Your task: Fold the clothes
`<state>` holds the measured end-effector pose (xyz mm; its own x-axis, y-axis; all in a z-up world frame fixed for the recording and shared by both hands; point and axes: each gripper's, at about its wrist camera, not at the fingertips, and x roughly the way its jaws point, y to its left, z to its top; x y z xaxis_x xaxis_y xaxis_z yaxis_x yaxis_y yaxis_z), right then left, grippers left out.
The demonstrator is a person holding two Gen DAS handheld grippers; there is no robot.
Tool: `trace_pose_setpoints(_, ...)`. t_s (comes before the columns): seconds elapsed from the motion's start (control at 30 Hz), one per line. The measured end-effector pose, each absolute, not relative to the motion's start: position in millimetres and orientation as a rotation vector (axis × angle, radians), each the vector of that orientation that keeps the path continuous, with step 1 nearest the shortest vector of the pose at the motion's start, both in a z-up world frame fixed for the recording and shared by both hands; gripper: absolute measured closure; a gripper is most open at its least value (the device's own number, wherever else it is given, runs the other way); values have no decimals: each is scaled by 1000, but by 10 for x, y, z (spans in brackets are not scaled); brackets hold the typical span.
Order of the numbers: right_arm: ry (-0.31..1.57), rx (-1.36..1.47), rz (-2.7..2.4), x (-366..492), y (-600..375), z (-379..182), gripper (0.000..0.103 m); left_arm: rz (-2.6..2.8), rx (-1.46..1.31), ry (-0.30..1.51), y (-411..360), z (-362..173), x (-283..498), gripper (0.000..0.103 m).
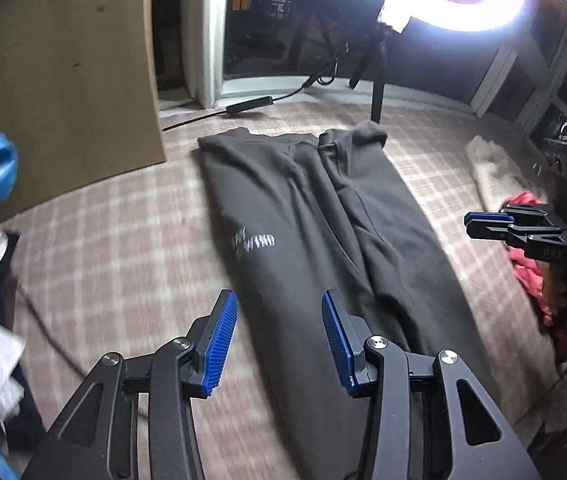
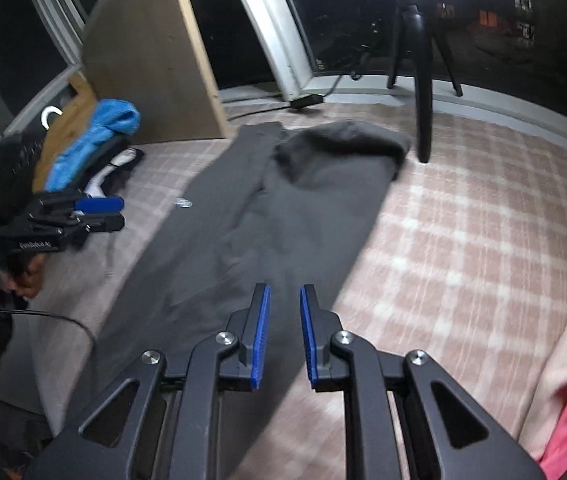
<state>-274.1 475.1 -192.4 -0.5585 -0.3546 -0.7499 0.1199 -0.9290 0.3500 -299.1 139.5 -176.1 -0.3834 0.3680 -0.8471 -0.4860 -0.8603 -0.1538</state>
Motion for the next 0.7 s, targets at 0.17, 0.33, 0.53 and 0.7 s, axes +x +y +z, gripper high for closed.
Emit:
trace_pose_setpoints(0.17, -394, 1278, -2556, -2284, 4689, -1648, 87, 2282, -1310, 113, 1047, -1511, -2543, 61)
trace_pose_setpoints(0.33, -371, 1269, -2557, -1665, 4484, -1404, 87, 2324, -1282, 96, 565, -1305, -1912, 61)
trace_pose_setpoints(0.53, -405, 1222, -2600, -737, 4356, -965, 87, 2385, -1281, 105, -71, -1063, -930, 61)
trace_pose_setpoints(0.7, -383, 1202, -2680, 8, 4204, -684, 79, 2372, -1315, 129, -308, -1085, -85, 53)
